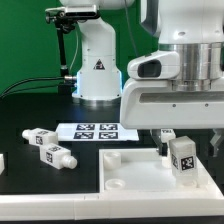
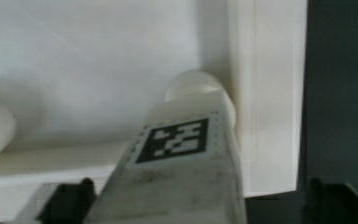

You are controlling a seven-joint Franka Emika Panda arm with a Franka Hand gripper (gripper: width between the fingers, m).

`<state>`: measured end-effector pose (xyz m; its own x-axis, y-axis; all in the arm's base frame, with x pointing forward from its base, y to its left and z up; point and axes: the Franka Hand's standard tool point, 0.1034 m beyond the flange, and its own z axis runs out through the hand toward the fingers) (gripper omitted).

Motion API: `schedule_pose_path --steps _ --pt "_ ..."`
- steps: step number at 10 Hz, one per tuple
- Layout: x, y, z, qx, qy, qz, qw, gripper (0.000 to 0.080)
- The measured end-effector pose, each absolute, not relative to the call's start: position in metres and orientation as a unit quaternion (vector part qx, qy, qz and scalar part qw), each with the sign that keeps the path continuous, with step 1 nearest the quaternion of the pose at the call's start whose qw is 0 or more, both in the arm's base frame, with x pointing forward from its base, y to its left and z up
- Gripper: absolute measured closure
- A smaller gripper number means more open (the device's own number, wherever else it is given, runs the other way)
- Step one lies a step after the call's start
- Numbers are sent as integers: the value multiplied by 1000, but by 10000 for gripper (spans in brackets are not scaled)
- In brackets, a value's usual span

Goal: Assemble one leg

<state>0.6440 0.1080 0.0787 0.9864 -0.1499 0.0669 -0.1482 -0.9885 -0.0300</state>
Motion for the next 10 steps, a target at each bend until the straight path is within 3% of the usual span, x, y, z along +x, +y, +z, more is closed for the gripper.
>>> schedule_pose_path --steps 1,2,6,8,10 --pt "644 108 78 -992 117 -34 14 436" --pt "644 108 78 -988 153 -33 15 514" --pt "642 108 77 -899 436 -40 21 514" --pt "641 106 76 -795 604 -16 49 514" --pt "640 108 76 -778 626 -15 48 514"
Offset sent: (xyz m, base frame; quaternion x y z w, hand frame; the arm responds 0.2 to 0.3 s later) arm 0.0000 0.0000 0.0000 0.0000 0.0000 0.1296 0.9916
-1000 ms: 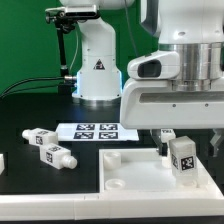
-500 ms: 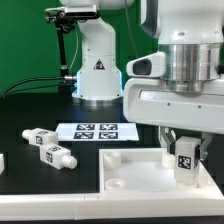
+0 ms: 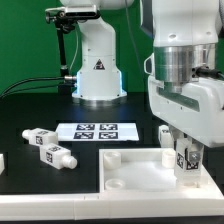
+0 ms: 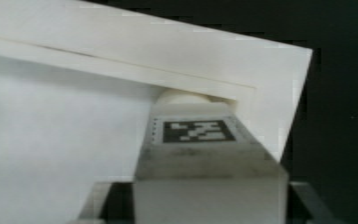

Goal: Assemble one leg

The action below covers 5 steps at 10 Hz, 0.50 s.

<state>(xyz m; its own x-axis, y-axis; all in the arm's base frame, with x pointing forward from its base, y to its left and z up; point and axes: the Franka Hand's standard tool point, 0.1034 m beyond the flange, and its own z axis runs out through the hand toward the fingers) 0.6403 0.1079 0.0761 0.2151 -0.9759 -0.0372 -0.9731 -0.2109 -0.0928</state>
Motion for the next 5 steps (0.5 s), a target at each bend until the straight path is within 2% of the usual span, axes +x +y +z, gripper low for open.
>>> schedule_pose_path --steps 1,2,3,4,5 --pt "640 108 76 -784 618 -15 48 514" --pt "640 109 76 -799 600 -17 46 443" --pt "642 110 78 -879 475 -31 31 307" --pt "643 111 78 -919 392 -34 30 307" --pt "640 111 76 -949 312 -29 25 175"
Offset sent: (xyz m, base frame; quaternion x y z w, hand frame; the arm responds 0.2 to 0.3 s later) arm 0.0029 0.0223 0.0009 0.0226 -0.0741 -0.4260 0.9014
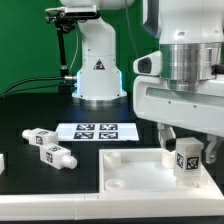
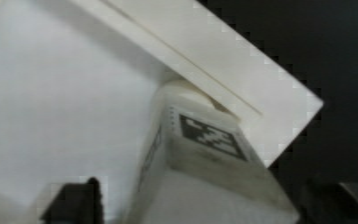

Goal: Assemble one leg

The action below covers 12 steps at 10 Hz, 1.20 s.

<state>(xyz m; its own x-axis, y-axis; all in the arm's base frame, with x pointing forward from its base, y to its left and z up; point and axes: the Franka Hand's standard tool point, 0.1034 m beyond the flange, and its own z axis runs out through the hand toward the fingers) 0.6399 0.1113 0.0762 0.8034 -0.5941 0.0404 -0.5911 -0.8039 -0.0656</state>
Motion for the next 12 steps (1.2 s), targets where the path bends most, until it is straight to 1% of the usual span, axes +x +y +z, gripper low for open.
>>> schedule_pose_path --steps 1,3,4,5,6,7,8,9,10,11,12 --pt "640 110 76 -958 285 -31 22 157" --pt "640 109 76 -973 229 -33 20 151" --pt "640 109 76 -983 181 -34 15 151" --pt "640 110 77 -995 90 -37 2 150" --pt "639 112 78 -999 17 -34 -4 150" --pt "639 112 77 -998 59 -33 -1 150" --pt "639 110 77 -998 56 -33 -3 282" --pt "639 111 76 -997 76 -33 -2 282" --pt "639 111 76 -993 111 -33 -1 465" --pt "639 111 76 -988 152 -33 1 465" --pt "639 111 75 -980 194 -33 2 513"
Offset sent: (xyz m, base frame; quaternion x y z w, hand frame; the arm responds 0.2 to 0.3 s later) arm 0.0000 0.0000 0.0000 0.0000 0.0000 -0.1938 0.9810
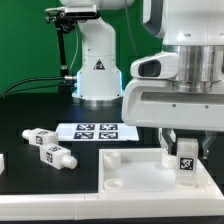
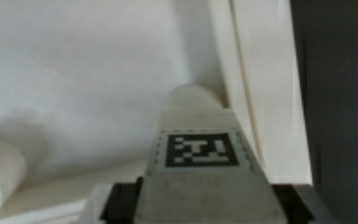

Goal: Assemble one leg

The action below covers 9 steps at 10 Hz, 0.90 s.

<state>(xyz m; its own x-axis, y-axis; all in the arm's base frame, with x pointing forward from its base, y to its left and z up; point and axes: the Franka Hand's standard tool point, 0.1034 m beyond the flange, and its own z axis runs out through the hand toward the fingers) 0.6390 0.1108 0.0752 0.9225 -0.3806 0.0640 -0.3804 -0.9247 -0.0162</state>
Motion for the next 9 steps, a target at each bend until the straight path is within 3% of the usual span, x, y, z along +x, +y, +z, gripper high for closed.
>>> schedule_pose_path --steps 3,5,6,9 --pt "640 111 74 -889 457 -30 9 513" --pt "640 116 75 -775 630 -10 38 513" --pt "641 116 75 -738 673 1 50 512" --pt "640 117 74 -762 645 -1 48 512"
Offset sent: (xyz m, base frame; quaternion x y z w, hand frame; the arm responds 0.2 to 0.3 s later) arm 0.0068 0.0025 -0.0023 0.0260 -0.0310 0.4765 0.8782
